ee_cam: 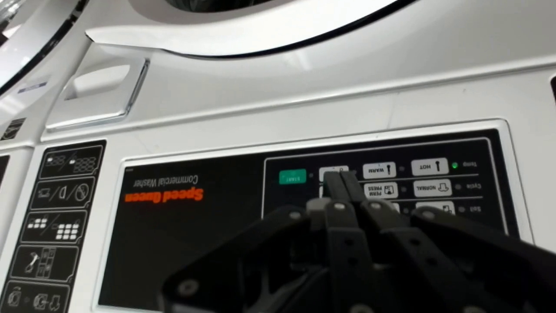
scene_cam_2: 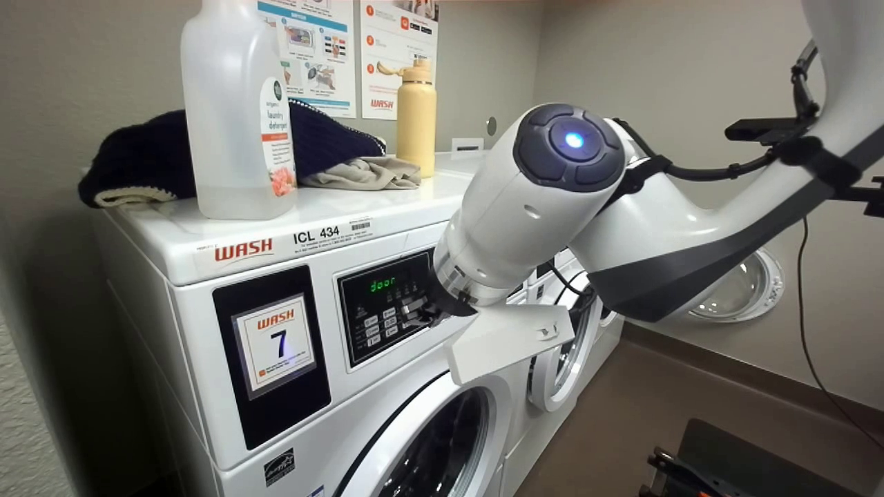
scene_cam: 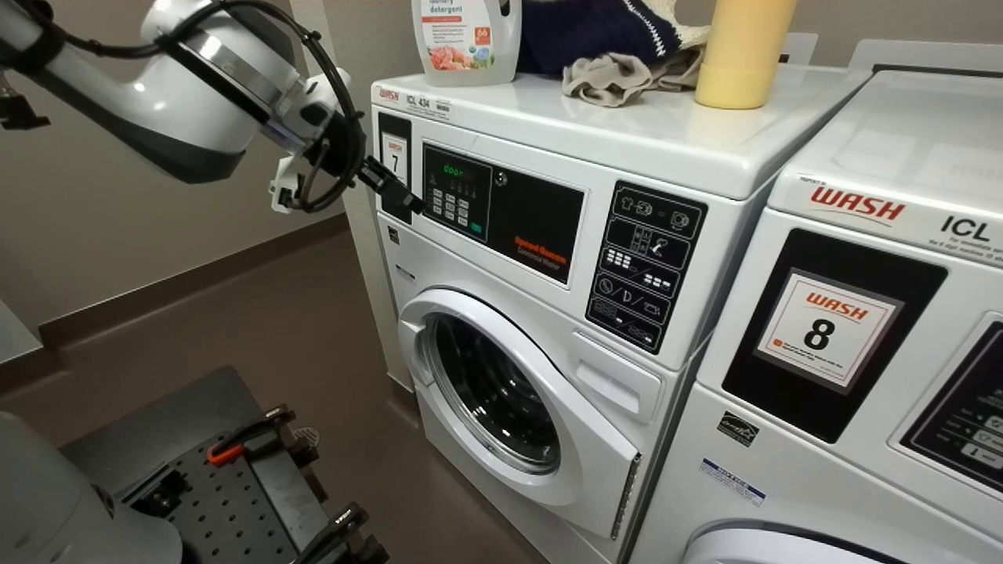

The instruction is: Press the buttons on the top left corner of the washing machine

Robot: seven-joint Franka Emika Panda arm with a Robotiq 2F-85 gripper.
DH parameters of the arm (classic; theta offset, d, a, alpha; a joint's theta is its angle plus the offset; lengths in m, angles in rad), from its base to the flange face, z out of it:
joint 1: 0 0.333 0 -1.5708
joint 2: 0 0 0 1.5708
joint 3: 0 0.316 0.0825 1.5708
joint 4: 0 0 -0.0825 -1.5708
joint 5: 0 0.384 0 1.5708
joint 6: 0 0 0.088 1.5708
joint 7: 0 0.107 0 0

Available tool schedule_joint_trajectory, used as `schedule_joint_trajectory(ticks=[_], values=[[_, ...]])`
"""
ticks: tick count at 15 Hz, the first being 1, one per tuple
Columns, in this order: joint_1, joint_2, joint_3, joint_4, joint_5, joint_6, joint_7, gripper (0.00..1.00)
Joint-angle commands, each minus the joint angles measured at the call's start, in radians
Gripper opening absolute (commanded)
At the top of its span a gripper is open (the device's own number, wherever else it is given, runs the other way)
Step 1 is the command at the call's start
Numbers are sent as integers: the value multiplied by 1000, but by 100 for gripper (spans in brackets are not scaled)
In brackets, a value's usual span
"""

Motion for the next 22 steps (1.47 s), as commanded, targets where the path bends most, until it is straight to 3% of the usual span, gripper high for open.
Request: schedule_joint_trajectory(ticks=[1, 3, 4, 5, 7, 13, 22], values=[[-6, 21, 28, 21, -104, -30, 68, 2], [-12, 44, 8, 28, -154, 60, 84, 1], [-18, 42, -20, 22, -126, 132, 88, 0], [-2, 26, 5, 8, -109, 53, 61, 1], [-8, 35, -13, 10, -109, 104, 64, 1], [-11, 38, -19, 12, -109, 109, 64, 0], [-26, 98, -19, 40, -153, 59, -63, 0]])
